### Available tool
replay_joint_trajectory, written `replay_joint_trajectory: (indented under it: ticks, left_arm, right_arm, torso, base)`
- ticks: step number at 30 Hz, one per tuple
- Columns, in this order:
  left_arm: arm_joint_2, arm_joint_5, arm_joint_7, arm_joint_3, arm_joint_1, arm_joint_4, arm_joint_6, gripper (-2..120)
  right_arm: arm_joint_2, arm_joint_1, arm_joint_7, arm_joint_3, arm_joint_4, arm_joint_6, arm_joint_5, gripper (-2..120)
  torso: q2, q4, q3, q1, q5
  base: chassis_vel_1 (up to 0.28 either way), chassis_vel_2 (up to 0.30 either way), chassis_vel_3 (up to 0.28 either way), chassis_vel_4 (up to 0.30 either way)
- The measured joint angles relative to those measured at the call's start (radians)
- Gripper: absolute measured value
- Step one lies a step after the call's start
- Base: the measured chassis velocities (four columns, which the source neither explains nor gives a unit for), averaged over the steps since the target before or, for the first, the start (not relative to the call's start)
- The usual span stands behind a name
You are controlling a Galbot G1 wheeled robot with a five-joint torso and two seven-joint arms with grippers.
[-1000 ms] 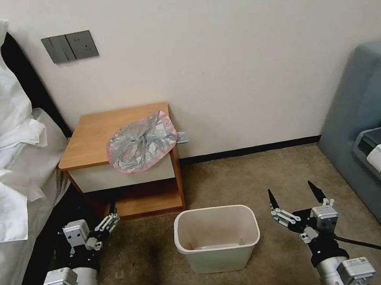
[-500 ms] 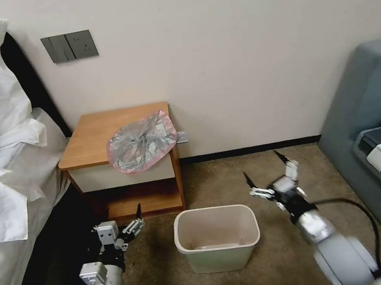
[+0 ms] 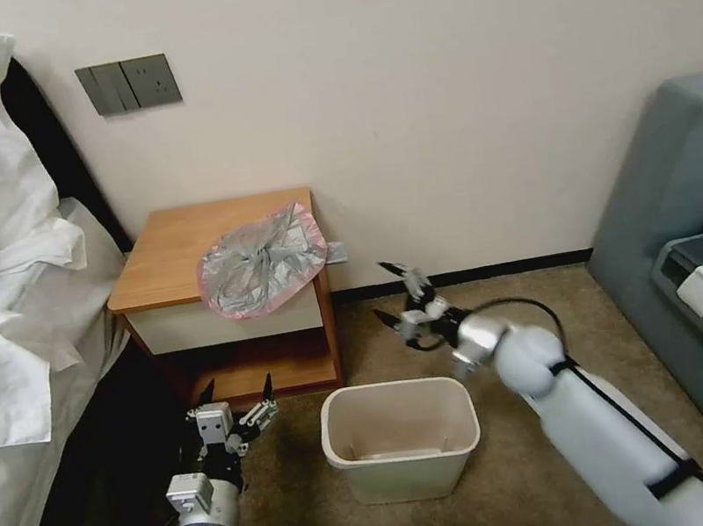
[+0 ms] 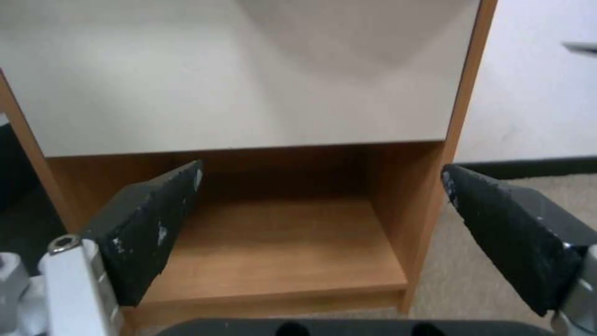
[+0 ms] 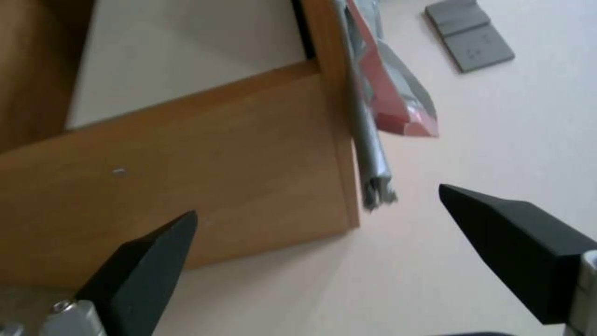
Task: Pick up the garbage bag from the table and place it over the trash can.
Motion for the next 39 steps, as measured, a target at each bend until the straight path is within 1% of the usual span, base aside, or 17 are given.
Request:
replay_joint_trajectory:
  ticks: [3,8,13,14,17,18,20,22,23,25,27,29,31,32,34,35,39]
  left_arm:
    - [-0.005,0.016,-0.002,0.005,0.009,0.002,-0.003,100]
    - [-0.009,0.024,-0.008,0.004,0.015,0.004,-0.003,100]
    - [-0.009,0.025,-0.010,0.000,0.015,0.010,-0.005,100]
    - [-0.009,0.025,-0.010,0.000,0.015,0.010,-0.005,100]
    - [-0.015,0.028,-0.011,0.006,0.016,0.016,-0.005,100]
    - [-0.015,0.028,-0.011,0.006,0.016,0.016,-0.005,100]
    - [-0.018,0.029,-0.013,0.008,0.016,0.018,-0.005,100]
    - [-0.018,0.030,-0.014,0.008,0.016,0.018,-0.005,100]
    - [-0.018,0.030,-0.015,0.009,0.017,0.019,-0.005,100]
    - [-0.018,0.030,-0.015,0.008,0.017,0.019,-0.006,100]
    - [-0.018,0.030,-0.016,0.006,0.019,0.019,-0.006,100]
    - [-0.018,0.030,-0.016,0.006,0.019,0.020,-0.007,100]
    - [-0.020,0.030,-0.016,0.005,0.020,0.025,-0.010,100]
    - [-0.020,0.030,-0.016,0.005,0.020,0.025,-0.010,100]
    - [-0.020,0.031,-0.016,0.006,0.022,0.028,-0.012,100]
    - [-0.021,0.031,-0.017,0.006,0.022,0.031,-0.013,100]
    - [-0.022,0.031,-0.019,0.006,0.019,0.035,-0.014,100]
  right_arm:
    - [0.024,0.063,0.032,-0.027,-0.064,0.005,-0.001,100]
    - [0.029,0.087,0.049,-0.046,-0.090,0.006,0.001,99]
    - [0.031,0.087,0.050,-0.053,-0.089,0.001,0.009,80]
    - [0.031,0.087,0.050,-0.053,-0.089,0.001,0.009,80]
    - [0.038,0.087,0.046,-0.058,-0.090,-0.003,0.012,65]
    - [0.038,0.087,0.046,-0.058,-0.090,-0.003,0.012,65]
    - [0.041,0.087,0.046,-0.058,-0.090,-0.011,0.018,55]
    - [0.042,0.087,0.046,-0.058,-0.090,-0.015,0.020,52]
    - [0.042,0.087,0.046,-0.058,-0.089,-0.017,0.021,43]
    - [0.041,0.087,0.045,-0.058,-0.089,-0.018,0.022,40]
    - [0.036,0.089,0.045,-0.061,-0.088,-0.020,0.026,28]
    - [0.035,0.089,0.045,-0.063,-0.088,-0.020,0.026,25]
    - [0.035,0.088,0.046,-0.064,-0.088,-0.020,0.026,14]
    - [0.035,0.088,0.046,-0.064,-0.088,-0.020,0.026,14]
    - [0.034,0.087,0.046,-0.064,-0.087,-0.022,0.028,7]
    - [0.032,0.086,0.047,-0.063,-0.084,-0.025,0.031,0]
    - [0.032,0.082,0.055,-0.060,-0.072,-0.035,0.044,0]
  torso:
    - [0.000,-0.0001,0.000,0.000,-0.0001]
    - [0.000,-0.0003,0.000,0.000,-0.0001]
    - [0.000,-0.0004,0.000,0.000,-0.0001]
    - [0.000,-0.0004,0.000,0.000,-0.0001]
    - [0.000,-0.0003,0.000,0.000,0.0000]
    - [0.000,-0.0003,0.000,0.000,0.0000]
    - [0.000,-0.0004,0.000,0.000,0.0000]
    - [0.000,-0.0003,0.000,0.000,0.0000]
    - [0.000,-0.0003,0.000,0.000,0.0000]
    - [0.000,-0.0004,0.000,0.000,-0.0001]
    - [0.000,-0.0004,0.000,0.000,0.0000]
    - [0.000,-0.0004,0.000,0.000,0.0000]
    - [0.000,-0.0003,0.000,0.000,0.0000]
    - [0.000,-0.0003,0.000,0.000,0.0000]
    - [0.000,-0.0002,0.000,0.000,0.0001]
    - [0.000,-0.0003,0.000,0.000,0.0001]
    - [0.000,-0.0002,0.000,0.000,0.0001]
  base:
    - [0.000,0.000,0.000,0.000]
    - [0.000,0.000,0.000,0.000]
    - [0.000,0.000,0.000,0.000]
    - [0.000,0.000,0.000,0.000]
    - [0.000,0.000,0.000,0.000]
    - [0.000,0.000,0.000,0.000]
    - [0.000,0.000,0.000,0.000]
    - [0.000,0.000,0.000,0.000]
    - [0.000,0.000,0.000,0.000]
    - [0.000,0.000,0.000,0.000]
    - [0.000,0.000,0.000,0.000]
    - [0.000,0.000,0.000,0.000]
    - [0.000,0.000,0.000,0.000]
    - [0.000,0.000,0.000,0.000]
    - [0.000,0.000,0.000,0.000]
    - [0.000,0.000,0.000,0.000]
    - [0.000,0.000,0.000,0.000]
